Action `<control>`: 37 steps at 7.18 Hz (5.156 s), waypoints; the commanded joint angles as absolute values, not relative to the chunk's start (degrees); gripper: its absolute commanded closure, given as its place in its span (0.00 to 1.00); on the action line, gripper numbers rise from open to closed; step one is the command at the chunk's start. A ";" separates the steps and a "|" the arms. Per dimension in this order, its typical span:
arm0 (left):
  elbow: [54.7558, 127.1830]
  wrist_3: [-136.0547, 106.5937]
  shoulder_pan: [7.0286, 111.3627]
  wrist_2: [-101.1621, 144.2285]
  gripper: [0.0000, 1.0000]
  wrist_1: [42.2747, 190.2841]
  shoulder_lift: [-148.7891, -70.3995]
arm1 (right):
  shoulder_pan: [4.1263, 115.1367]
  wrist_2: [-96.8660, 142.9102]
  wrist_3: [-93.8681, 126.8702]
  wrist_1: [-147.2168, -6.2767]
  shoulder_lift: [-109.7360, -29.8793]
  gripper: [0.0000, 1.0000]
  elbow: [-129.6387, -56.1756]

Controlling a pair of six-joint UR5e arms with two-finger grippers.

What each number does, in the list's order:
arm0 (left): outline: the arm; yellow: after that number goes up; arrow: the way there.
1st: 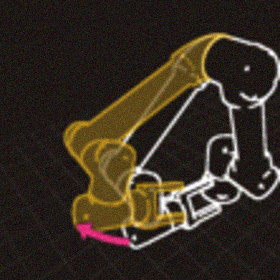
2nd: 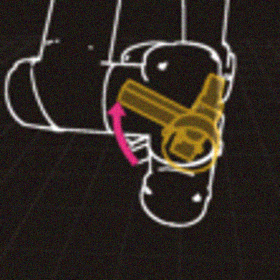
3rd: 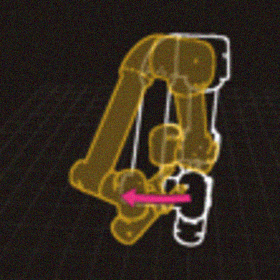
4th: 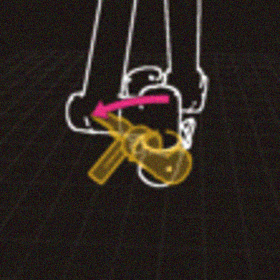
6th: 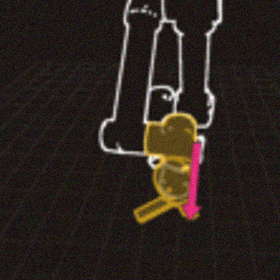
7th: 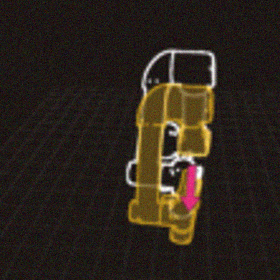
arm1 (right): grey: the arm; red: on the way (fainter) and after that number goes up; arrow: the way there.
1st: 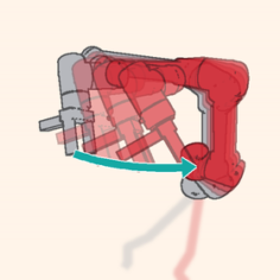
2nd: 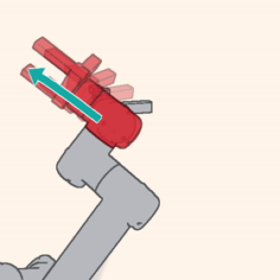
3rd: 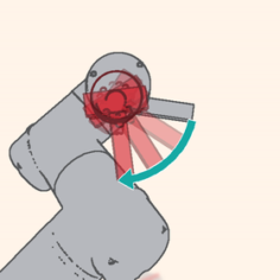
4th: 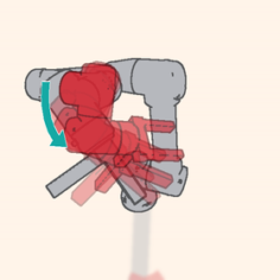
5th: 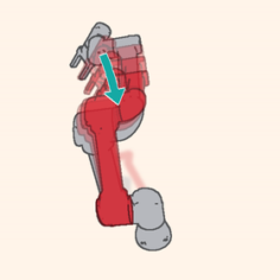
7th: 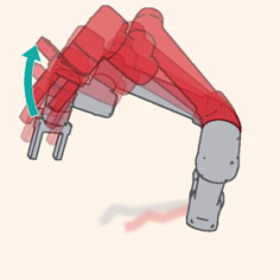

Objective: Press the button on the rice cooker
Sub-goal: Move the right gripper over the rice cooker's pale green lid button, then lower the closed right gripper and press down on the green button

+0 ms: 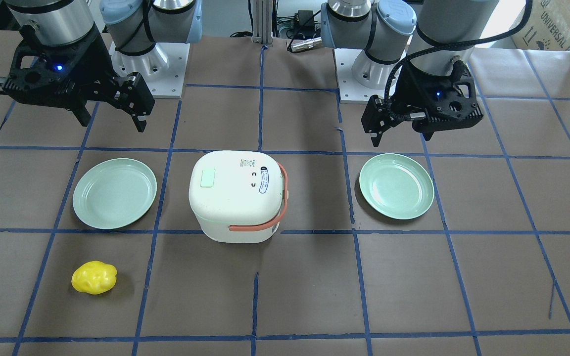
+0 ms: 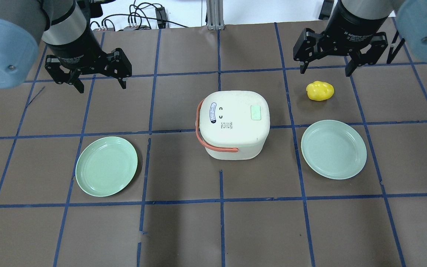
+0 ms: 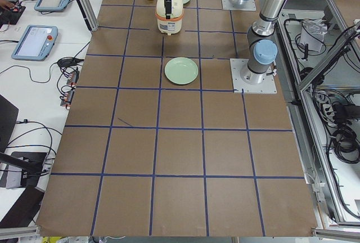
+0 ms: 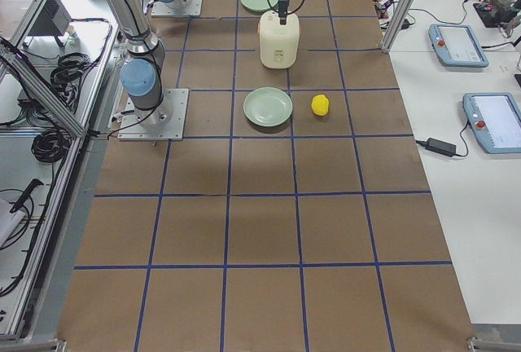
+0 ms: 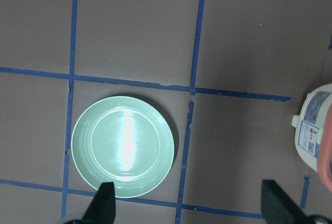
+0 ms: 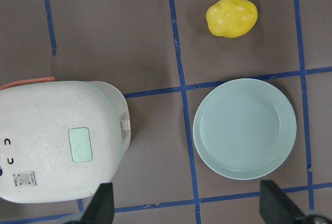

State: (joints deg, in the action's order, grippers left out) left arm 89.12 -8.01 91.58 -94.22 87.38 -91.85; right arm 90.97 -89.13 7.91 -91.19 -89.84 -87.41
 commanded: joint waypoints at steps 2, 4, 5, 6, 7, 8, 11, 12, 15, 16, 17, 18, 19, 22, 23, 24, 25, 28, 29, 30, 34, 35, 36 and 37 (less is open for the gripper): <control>89.12 -8.00 91.58 -94.22 0.00 87.36 -91.85 | 90.97 -89.12 7.91 -91.23 -89.91 0.00 -87.54; 89.12 -8.00 91.58 -94.22 0.00 87.36 -91.85 | 90.97 -89.12 7.91 -91.23 -89.91 0.00 -87.63; 89.12 -8.00 91.58 -94.22 0.00 87.36 -91.85 | 90.97 -89.12 7.91 -91.23 -89.91 0.00 -87.63; 89.12 -8.09 91.58 -94.22 0.00 87.45 -91.85 | 90.97 -89.21 7.91 -91.14 -89.91 0.00 -87.63; 89.12 -8.00 91.58 -94.22 0.00 87.45 -91.85 | 90.97 -89.12 7.91 -91.14 -89.91 0.00 -87.71; 89.12 -8.00 91.58 -94.22 0.00 87.36 -91.85 | 90.97 -89.12 7.82 -91.14 -90.00 0.01 -87.80; 89.12 -8.00 91.58 -94.22 0.00 87.36 -91.85 | 91.14 -86.42 9.67 -91.32 -90.17 0.76 -87.63; 89.12 -8.00 91.58 -94.22 0.00 87.36 -91.85 | 91.84 -82.31 10.54 -91.06 -89.91 0.82 -87.10; 89.12 -8.00 91.58 -94.22 0.00 87.36 -91.85 | 96.67 -81.21 16.24 -92.37 -88.34 0.87 -87.80; 89.12 -8.00 91.58 -94.22 0.00 87.36 -91.85 | 97.55 -81.38 17.56 -93.77 -86.50 0.89 -87.80; 89.12 -8.00 91.58 -94.22 0.00 87.36 -91.85 | 98.60 -81.82 18.97 -94.30 -85.09 0.90 -87.89; 89.12 -8.09 91.58 -94.22 0.00 87.36 -91.85 | 99.22 -81.83 19.16 -96.74 -83.34 0.90 -87.98; 89.12 -8.00 91.58 -94.22 0.00 87.45 -91.85 | 99.23 -81.83 19.25 -97.46 -82.19 0.90 -88.07; 89.12 -8.09 91.58 -94.22 0.00 87.36 -91.85 | 99.23 -81.83 19.42 -105.53 -80.86 0.90 -93.15; 89.12 -8.00 91.58 -94.22 0.00 87.45 -91.85 | 99.32 -81.65 20.38 -105.99 -80.77 0.90 -94.12; 89.12 -8.00 91.58 -94.22 0.00 87.45 -91.85 | 99.32 -81.65 20.56 -106.87 -80.51 0.90 -94.74; 89.12 -8.00 91.58 -94.22 0.00 87.36 -91.85 | 99.32 -81.56 20.83 -107.92 -79.99 0.90 -95.44; 89.12 -8.00 91.58 -94.22 0.00 87.36 -91.85 | 99.93 -81.21 21.45 -109.51 -79.19 0.90 -95.45; 89.12 -8.00 91.58 -94.22 0.00 87.45 -91.85 | 99.93 -81.12 21.53 -110.29 -78.93 0.90 -95.54; 89.12 -8.00 91.58 -94.22 0.00 87.45 -91.85 | 99.93 -81.12 21.53 -110.30 -78.66 0.90 -95.54; 89.12 -8.00 91.58 -94.22 0.00 87.36 -91.85 | 100.11 -81.38 21.53 -110.21 -78.57 0.90 -95.71; 89.12 -8.09 91.58 -94.22 0.00 87.45 -91.85 | 100.11 -81.65 21.45 -110.21 -78.40 0.90 -95.71; 89.12 -8.09 91.58 -94.22 0.00 87.36 -91.85 | 100.11 -81.74 21.36 -110.13 -78.49 0.90 -95.71; 89.12 -8.00 91.58 -94.22 0.00 87.36 -91.85 | 100.19 -81.65 21.44 -110.13 -78.66 0.90 -95.89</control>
